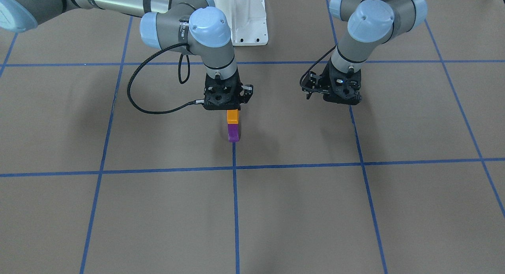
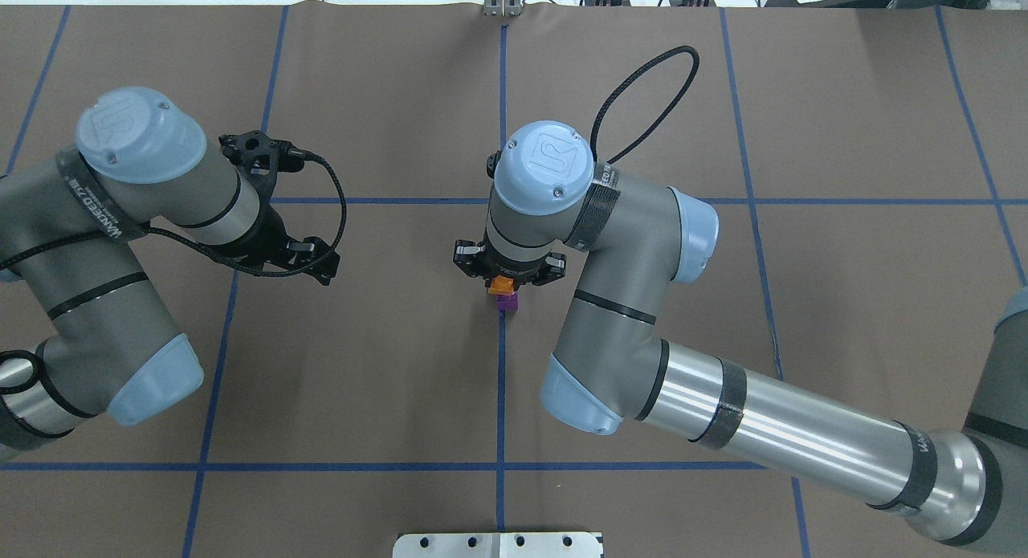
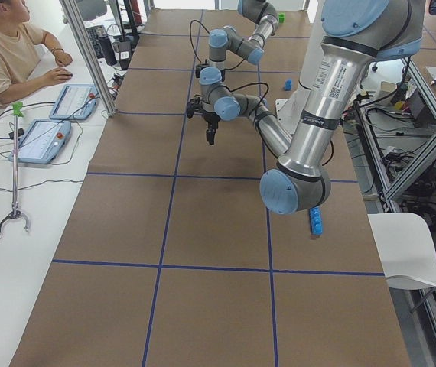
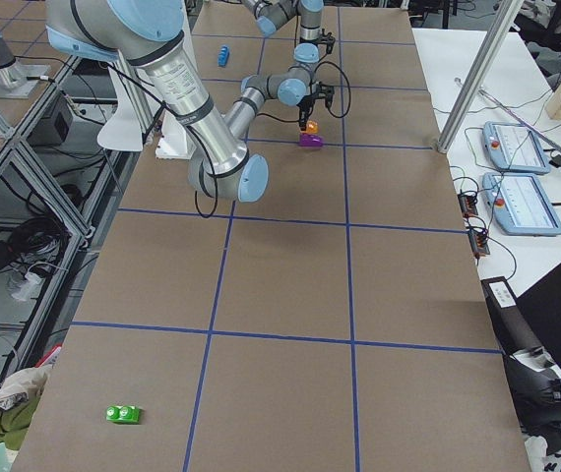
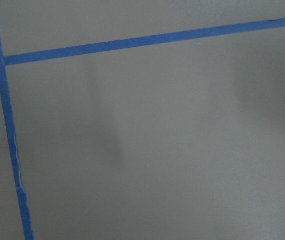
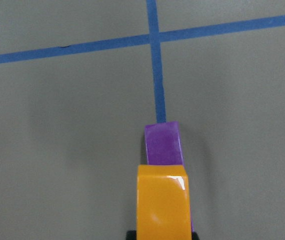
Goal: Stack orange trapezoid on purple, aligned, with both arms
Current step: 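Lower the orange trapezoid onto the purple block, aligning it, and release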
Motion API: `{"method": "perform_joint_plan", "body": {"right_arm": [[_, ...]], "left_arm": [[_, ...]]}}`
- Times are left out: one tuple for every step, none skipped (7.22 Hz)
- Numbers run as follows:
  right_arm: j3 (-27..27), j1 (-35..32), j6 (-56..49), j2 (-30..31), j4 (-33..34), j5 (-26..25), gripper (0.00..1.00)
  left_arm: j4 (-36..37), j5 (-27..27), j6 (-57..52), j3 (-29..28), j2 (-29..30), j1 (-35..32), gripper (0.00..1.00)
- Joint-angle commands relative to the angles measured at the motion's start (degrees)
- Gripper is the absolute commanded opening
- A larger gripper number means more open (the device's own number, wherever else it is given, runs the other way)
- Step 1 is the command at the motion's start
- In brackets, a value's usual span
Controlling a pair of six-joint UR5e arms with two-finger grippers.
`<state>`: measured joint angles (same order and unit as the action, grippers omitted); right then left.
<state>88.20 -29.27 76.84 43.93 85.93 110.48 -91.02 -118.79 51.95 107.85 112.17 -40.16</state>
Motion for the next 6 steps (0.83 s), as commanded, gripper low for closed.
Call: {"method": "perform_joint_plan", "body": {"right_arm": [[-0.74,0.09,-0.72,-0.07,0.29,-0.44,0.00],[-0.83,0.44,-1.51,-0.07,1.07,-0.53,0.00],[-1.01,0.96,-2.48,-0.07,1.26,-1.32,0.00],[-1.10,1.49,-2.66,-0.16,1.26,-1.93,0.00],[-1.10,1.49,-2.75,-0.25,1.17,-2.03,0.00],[-1.53,2.02,-3.27,-0.07,1.17,-2.55,0.00]], "left_arm": [[0.05,0.05,0.08,-0.36,0.06,0.08,1.00],[-0.04,0.05,0.08,-0.36,0.15,0.08,1.00],[0.05,0.05,0.08,-0.36,0.06,0.08,1.00],[-0.04,0.05,0.17,-0.36,0.15,0.08,1.00],[0.05,0.05,0.25,-0.36,0.06,0.08,1.00],[-0.04,0.05,0.34,-0.27,0.15,0.08,1.00]]}}
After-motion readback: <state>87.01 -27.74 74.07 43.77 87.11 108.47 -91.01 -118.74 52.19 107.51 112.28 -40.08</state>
